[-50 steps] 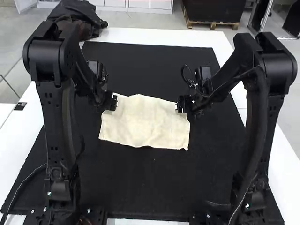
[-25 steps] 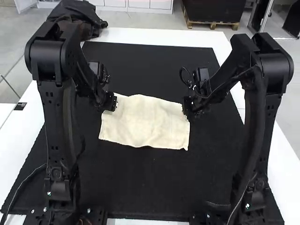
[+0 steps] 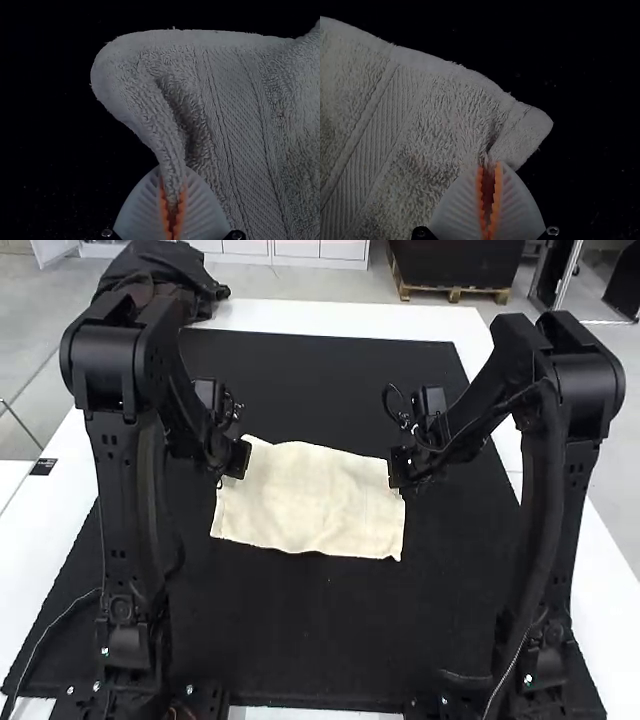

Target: Fold the towel.

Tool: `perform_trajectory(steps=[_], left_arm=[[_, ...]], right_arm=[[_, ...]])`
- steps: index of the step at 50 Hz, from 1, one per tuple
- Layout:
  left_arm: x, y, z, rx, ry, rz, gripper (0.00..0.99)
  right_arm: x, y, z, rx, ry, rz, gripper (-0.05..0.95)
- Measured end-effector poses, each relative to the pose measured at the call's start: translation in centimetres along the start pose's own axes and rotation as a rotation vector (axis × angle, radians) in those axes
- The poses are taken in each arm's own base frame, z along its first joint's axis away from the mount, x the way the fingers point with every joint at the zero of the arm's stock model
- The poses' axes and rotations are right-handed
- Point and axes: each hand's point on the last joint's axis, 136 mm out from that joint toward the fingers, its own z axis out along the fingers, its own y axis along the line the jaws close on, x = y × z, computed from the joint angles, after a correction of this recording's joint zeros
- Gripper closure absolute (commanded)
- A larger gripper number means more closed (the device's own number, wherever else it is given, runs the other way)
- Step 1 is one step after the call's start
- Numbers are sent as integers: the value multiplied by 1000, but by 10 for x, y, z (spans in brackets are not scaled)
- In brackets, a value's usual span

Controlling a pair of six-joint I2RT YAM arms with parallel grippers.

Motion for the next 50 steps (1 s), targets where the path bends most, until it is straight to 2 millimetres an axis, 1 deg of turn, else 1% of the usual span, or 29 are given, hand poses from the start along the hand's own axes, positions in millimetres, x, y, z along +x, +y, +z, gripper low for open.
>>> perform_trajectory(steps=[12, 19, 24, 28, 32, 37, 45, 50], left_arm=[[-1, 3, -2, 14, 0, -11, 969], [0, 16, -10, -26, 21, -27, 969], [-4, 24, -16, -44, 27, -35, 969], [-10, 25, -21, -45, 21, -34, 969], [-16, 25, -26, -47, 11, -32, 969], [-18, 24, -31, -43, 12, -32, 969], [-17, 21, -39, -31, 32, -37, 969], [-18, 18, -46, -20, 45, -41, 969]], right_arm=[[-1, -1, -2, -7, -4, 6, 923], [0, 0, -6, -28, -3, 11, 923], [-4, 3, -13, -43, -15, 11, 923], [-12, 4, -20, -49, -38, 9, 923], [-24, 3, -30, -48, -72, 9, 923], [-36, 0, -40, -45, -107, 11, 923], [-41, -2, -49, -48, -114, 17, 923], [-37, 0, -55, -52, -104, 18, 923]])
